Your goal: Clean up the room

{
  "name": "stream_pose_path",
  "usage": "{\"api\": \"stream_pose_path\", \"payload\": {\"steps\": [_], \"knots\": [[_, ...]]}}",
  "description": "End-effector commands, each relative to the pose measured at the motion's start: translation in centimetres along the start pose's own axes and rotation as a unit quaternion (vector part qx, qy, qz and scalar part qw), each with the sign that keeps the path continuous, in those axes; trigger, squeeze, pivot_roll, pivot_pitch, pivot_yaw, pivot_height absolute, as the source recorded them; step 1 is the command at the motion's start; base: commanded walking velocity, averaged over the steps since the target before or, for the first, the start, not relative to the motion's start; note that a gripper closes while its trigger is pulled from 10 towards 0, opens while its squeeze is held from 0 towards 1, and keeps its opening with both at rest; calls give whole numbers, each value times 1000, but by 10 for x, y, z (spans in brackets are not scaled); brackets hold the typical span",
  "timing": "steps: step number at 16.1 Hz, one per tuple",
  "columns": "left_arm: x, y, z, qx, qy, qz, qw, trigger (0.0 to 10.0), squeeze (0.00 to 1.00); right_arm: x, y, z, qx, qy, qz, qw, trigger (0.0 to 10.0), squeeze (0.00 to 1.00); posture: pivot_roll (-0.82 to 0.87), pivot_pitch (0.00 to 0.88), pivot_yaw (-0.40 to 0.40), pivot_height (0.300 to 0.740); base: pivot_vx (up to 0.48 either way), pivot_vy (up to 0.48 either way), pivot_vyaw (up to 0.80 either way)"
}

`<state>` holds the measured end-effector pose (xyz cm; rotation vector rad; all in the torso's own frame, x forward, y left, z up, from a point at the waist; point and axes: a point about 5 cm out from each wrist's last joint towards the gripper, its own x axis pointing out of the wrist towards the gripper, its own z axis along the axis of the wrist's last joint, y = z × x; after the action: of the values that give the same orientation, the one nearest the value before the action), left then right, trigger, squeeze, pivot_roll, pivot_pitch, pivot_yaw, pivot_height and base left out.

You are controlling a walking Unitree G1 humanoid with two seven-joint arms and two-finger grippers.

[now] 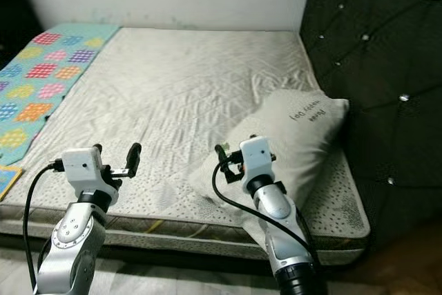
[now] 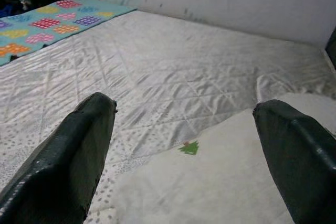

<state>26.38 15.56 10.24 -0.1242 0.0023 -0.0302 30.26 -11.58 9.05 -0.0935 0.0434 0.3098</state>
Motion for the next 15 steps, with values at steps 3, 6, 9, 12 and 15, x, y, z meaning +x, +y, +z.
{"api": "stream_pose_path", "payload": {"steps": [3, 6, 9, 12, 15], "knots": [[14, -5, 6, -1, 0, -16, 1000, 10000, 0, 0, -3, -1, 3, -9, -25, 1000, 10000, 0, -160, 0, 81, 740, 0, 0, 0], [24, -16, 7, -8, 0, -37, 999, 10000, 0, -2, -13, 1, -11, -18, -55, 998, 10000, 0, -190, 0, 102, 740, 0, 0, 0], [28, -20, 10, -21, -8, -26, 999, 10000, 0, -1, -12, 3, -26, -23, -39, 999, 10000, 0, -185, 0, 85, 740, 0, 0, 0], [23, -19, 4, -33, -9, -1, 999, 10000, 0, 2, -10, -2, -46, -8, -9, 999, 10000, 0, -155, 0, 43, 740, 0, 0, 0], [14, -19, -3, -48, -8, 32, 998, 10000, 0, 10, -7, 3, -86, -8, 43, 995, 10000, 0, -120, 0, -41, 740, 0, 0, 0]]}}
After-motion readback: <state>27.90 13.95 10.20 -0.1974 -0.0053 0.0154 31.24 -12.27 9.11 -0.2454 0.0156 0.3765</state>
